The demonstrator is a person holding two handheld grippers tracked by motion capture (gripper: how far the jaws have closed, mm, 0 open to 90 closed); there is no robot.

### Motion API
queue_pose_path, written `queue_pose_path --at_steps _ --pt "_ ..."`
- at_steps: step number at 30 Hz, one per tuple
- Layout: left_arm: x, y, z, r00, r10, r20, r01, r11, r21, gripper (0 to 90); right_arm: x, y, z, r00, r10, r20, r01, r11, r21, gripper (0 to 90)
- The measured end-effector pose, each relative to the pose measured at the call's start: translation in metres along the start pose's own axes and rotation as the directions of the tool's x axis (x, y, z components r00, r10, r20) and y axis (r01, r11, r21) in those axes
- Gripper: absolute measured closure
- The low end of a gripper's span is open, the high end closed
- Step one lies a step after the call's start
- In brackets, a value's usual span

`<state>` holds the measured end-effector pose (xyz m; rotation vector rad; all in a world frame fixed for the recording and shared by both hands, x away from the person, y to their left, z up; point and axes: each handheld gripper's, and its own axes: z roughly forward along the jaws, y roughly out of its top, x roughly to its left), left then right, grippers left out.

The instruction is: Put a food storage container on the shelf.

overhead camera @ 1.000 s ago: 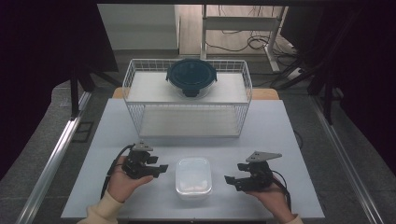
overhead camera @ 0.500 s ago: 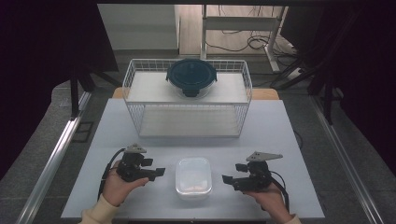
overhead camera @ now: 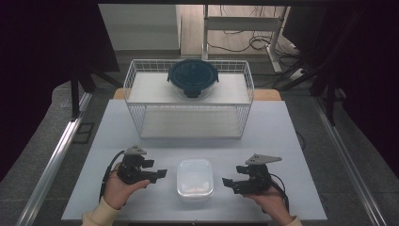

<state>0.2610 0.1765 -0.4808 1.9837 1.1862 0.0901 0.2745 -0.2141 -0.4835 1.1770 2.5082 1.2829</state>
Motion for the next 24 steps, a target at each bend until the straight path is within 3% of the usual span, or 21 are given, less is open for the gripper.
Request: queue_pose_path --at_steps 5,8,12,16,24 --pt "0.000 -0.002 0.000 0.9969 -0.048 0.062 0.050 0.9983 -0.030 29.7 0.002 0.002 0.001 0.9996 0.017 -0.023 -0.017 1.000 0.003 21.8" --pt "-0.005 -0.003 0.003 0.9957 -0.056 0.075 0.059 0.9972 -0.046 30.4 0.002 0.002 0.002 0.9977 0.050 -0.047 -0.050 0.999 0.000 23.0" --pt "-0.008 -0.005 0.004 0.9867 -0.089 0.136 0.096 0.9940 -0.052 30.6 0.003 0.005 0.003 0.9921 0.088 -0.089 -0.089 0.996 -0.006 24.4" --pt "-0.007 -0.007 0.007 0.9757 -0.133 0.174 0.144 0.9884 -0.049 32.8 0.002 0.007 0.007 0.9800 0.147 -0.134 -0.148 0.989 0.009 28.6" --pt "-0.005 -0.009 0.019 0.9390 -0.219 0.265 0.231 0.9728 -0.015 36.4 -0.001 0.010 0.021 0.9471 0.248 -0.204 -0.244 0.969 0.044 33.7"
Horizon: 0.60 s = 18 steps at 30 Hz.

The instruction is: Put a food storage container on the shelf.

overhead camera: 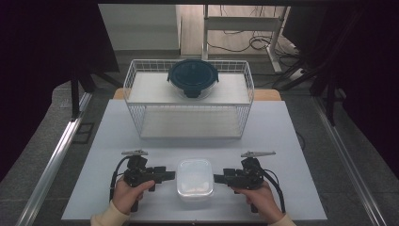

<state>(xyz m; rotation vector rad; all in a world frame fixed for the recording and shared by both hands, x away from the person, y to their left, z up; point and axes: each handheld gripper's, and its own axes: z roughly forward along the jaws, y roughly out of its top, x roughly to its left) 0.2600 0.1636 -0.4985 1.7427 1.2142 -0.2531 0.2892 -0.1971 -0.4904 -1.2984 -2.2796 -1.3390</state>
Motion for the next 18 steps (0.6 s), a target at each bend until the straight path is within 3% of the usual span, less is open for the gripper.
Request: queue_pose_path --at_steps 2,6,10,14,17,18 --pt "0.002 -0.001 0.004 0.9987 -0.033 0.039 0.033 0.9994 0.006 37.2 0.001 0.001 0.004 0.9998 0.010 -0.015 -0.010 1.000 0.005 35.0" --pt "0.003 -0.001 0.009 0.9973 -0.053 0.051 0.052 0.9986 0.011 40.1 0.005 0.003 0.011 0.9996 0.008 -0.026 -0.007 1.000 0.015 37.1" --pt "0.009 -0.004 0.016 0.9883 -0.111 0.105 0.108 0.9936 0.033 44.1 0.005 0.003 0.015 0.9993 0.018 -0.032 -0.018 1.000 0.021 40.1" --pt "0.010 -0.006 0.020 0.9852 -0.123 0.119 0.118 0.9920 0.045 48.9 0.005 0.003 0.017 0.9987 0.035 -0.038 -0.034 0.999 0.025 44.4" --pt "0.009 -0.006 0.022 0.9785 -0.136 0.155 0.128 0.9899 0.061 54.4 0.004 0.002 0.018 0.9973 0.053 -0.051 -0.052 0.998 0.026 48.4" --pt "0.008 -0.007 0.023 0.9801 -0.134 0.146 0.126 0.9901 0.061 55.4 0.004 0.002 0.019 0.9964 0.061 -0.060 -0.059 0.998 0.029 50.3"
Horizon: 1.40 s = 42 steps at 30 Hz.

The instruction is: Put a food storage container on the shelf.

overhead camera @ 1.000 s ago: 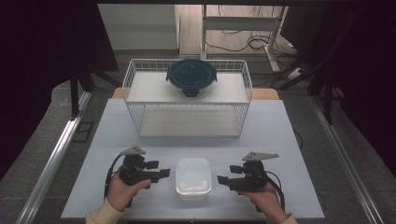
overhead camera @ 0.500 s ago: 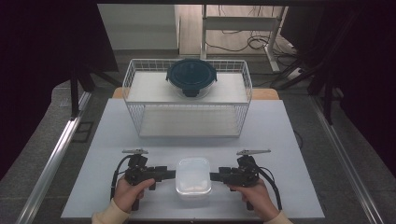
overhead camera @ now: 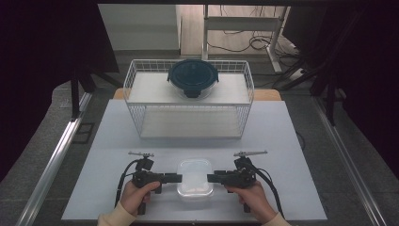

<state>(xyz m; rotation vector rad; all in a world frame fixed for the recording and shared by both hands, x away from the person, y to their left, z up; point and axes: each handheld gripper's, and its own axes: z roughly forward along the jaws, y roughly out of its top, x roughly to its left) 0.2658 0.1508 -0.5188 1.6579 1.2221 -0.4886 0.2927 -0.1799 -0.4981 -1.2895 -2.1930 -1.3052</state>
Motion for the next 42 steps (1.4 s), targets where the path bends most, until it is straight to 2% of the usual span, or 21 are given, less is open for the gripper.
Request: queue_pose_path --at_steps 2,4,6,12,19,24,29,33,38,42 --pt "0.001 -0.001 0.001 0.9999 -0.011 0.000 0.011 0.9999 0.001 58.5 0.001 -0.001 0.002 0.9999 0.013 -0.007 -0.013 1.000 0.010 53.0" --pt "0.002 -0.002 0.000 0.9995 -0.032 0.002 0.032 0.9995 -0.004 61.8 0.001 -0.002 0.002 0.9997 0.015 0.018 -0.015 1.000 0.009 57.8" --pt "0.003 -0.002 0.000 0.9992 -0.040 0.002 0.040 0.9992 -0.008 65.3 0.000 -0.002 0.001 0.9991 0.040 0.014 -0.040 0.999 0.008 60.6" --pt "-0.002 -0.003 -0.001 0.9996 -0.025 -0.016 0.025 0.9995 -0.020 68.1 -0.002 -0.005 -0.002 0.9954 0.095 -0.013 -0.095 0.995 -0.010 66.8" --pt "-0.007 -0.007 -0.005 0.9998 -0.012 0.014 0.012 0.9994 -0.034 72.5 0.001 -0.010 -0.009 0.9930 0.116 -0.022 -0.117 0.993 -0.024 70.9" --pt "-0.014 -0.007 -0.008 0.9996 0.027 0.003 -0.027 0.9982 -0.053 75.6 0.005 -0.012 -0.013 0.9939 0.110 -0.010 -0.111 0.993 -0.047 74.1" --pt "-0.010 -0.007 -0.010 0.9997 0.024 -0.001 -0.024 0.9982 -0.055 77.5 0.008 -0.012 -0.015 0.9944 0.103 -0.023 -0.104 0.993 -0.059 76.9" --pt "-0.013 -0.007 -0.011 0.9992 0.038 -0.005 -0.039 0.9973 -0.063 78.8 0.009 -0.012 -0.016 0.9957 0.090 -0.022 -0.091 0.994 -0.063 78.0" --pt "-0.017 -0.007 -0.012 0.9972 0.071 -0.024 -0.072 0.9949 -0.070 80.5 0.012 -0.012 -0.018 0.9985 0.055 0.001 -0.054 0.995 -0.079 79.8" --pt "-0.018 -0.007 -0.012 0.9962 0.081 -0.032 -0.084 0.9938 -0.073 80.5 0.014 -0.012 -0.018 0.9992 0.039 0.009 -0.039 0.996 -0.086 79.9"
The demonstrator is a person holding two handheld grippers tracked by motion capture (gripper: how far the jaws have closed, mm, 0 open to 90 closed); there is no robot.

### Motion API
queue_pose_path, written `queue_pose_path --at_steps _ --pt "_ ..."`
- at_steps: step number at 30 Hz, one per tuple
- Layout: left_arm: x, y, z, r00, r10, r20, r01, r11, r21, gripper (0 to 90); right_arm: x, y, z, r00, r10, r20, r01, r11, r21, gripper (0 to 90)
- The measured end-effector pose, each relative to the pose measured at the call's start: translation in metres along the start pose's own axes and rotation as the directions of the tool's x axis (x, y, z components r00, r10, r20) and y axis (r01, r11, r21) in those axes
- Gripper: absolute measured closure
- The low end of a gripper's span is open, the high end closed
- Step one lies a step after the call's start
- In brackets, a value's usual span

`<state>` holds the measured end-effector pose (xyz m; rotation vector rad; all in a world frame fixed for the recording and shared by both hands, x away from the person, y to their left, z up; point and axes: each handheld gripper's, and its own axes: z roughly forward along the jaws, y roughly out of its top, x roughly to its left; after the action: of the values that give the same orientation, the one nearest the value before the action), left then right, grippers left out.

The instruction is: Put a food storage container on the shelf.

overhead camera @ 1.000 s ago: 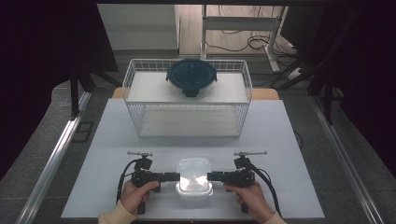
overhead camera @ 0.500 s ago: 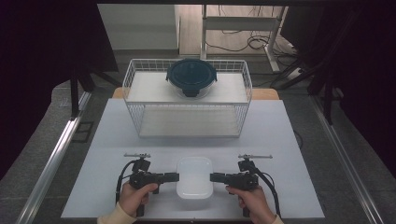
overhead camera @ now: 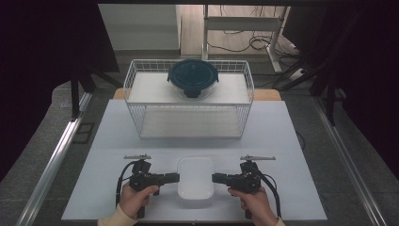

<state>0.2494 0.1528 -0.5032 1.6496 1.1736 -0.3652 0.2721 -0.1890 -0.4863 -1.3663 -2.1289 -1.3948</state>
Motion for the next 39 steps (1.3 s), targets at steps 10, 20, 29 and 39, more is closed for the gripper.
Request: queue_pose_path --at_steps 10,20,29,39 --pt "-0.006 0.002 -0.004 0.9995 0.030 0.004 -0.030 0.9993 -0.022 80.5 0.005 0.003 -0.004 0.9992 -0.040 -0.006 0.040 0.999 -0.018 80.0" --pt "-0.016 0.009 -0.011 0.9963 0.086 -0.005 -0.086 0.9952 -0.047 80.5 0.015 0.009 -0.011 0.9954 -0.095 -0.003 0.095 0.994 -0.054 80.1" --pt "-0.025 0.026 -0.021 0.9913 0.130 -0.017 -0.131 0.9884 -0.076 80.6 0.026 0.026 -0.015 0.9904 -0.138 -0.001 0.138 0.987 -0.082 80.1" --pt "-0.049 0.058 -0.046 0.9745 0.219 -0.046 -0.224 0.9665 -0.126 80.5 0.050 0.058 -0.024 0.9750 -0.222 0.003 0.220 0.965 -0.139 80.1"
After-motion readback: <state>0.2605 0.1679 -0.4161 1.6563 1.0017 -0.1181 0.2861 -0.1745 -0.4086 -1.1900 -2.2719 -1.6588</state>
